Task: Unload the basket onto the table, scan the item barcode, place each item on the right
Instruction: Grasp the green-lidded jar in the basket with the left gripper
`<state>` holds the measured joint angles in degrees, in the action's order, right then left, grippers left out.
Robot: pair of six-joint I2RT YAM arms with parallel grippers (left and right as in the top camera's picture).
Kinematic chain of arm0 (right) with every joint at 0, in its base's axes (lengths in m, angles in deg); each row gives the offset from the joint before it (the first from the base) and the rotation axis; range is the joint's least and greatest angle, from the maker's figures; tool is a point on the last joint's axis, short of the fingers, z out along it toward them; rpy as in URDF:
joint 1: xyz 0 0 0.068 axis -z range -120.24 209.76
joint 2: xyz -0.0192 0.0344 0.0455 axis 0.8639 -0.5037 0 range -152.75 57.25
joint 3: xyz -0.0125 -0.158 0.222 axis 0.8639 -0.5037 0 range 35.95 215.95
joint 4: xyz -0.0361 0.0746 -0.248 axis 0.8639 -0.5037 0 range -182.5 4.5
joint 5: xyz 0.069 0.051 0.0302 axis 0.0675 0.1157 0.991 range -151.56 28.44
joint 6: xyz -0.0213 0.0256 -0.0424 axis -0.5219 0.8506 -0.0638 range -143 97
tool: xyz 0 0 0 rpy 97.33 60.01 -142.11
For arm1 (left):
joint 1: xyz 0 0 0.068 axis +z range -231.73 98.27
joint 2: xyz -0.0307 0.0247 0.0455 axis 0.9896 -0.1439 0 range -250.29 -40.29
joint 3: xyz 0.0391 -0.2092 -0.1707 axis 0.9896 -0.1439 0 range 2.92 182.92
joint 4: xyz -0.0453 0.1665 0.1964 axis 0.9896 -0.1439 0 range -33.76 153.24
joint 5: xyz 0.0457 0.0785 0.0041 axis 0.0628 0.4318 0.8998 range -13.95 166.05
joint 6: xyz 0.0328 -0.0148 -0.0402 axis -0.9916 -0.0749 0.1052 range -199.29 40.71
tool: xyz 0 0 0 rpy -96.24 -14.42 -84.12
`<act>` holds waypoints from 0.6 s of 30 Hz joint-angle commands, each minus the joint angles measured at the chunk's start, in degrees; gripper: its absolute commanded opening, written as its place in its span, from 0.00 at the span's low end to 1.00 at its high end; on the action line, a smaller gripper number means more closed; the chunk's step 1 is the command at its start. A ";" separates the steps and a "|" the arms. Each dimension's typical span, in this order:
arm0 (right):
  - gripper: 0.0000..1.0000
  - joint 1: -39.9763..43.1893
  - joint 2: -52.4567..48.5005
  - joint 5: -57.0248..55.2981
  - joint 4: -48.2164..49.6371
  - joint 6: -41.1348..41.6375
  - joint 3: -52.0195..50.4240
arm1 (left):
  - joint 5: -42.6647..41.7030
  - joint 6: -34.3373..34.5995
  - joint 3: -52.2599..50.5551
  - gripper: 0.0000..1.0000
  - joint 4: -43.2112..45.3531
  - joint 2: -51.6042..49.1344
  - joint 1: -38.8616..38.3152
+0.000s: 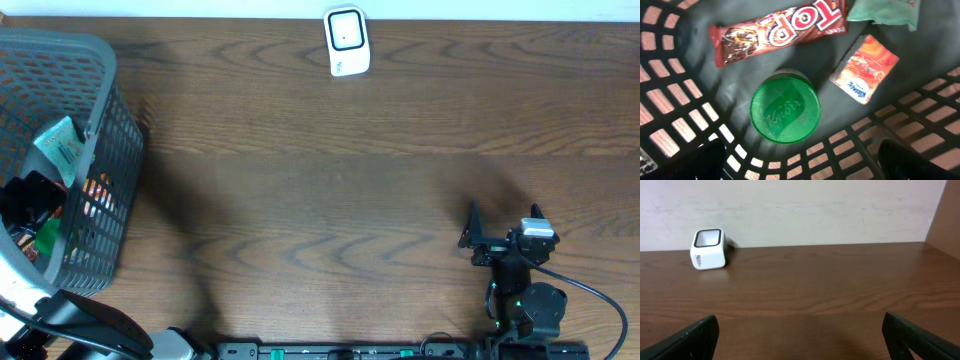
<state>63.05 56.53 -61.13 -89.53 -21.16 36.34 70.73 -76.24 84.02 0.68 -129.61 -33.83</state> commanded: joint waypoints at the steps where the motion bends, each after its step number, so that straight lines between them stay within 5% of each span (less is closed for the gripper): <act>1: 0.99 -0.50 0.22 -0.13 -0.26 -0.83 -0.07 | 3.02 3.10 0.87 0.98 0.24 -0.90 -0.02; 18: 0.99 -0.50 0.22 -0.13 -0.26 -0.83 -0.07 | 3.23 4.79 0.00 0.98 0.33 -9.70 1.90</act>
<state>63.05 56.53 -61.15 -89.55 -21.16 36.34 73.07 -72.02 84.02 0.74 -139.07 -33.19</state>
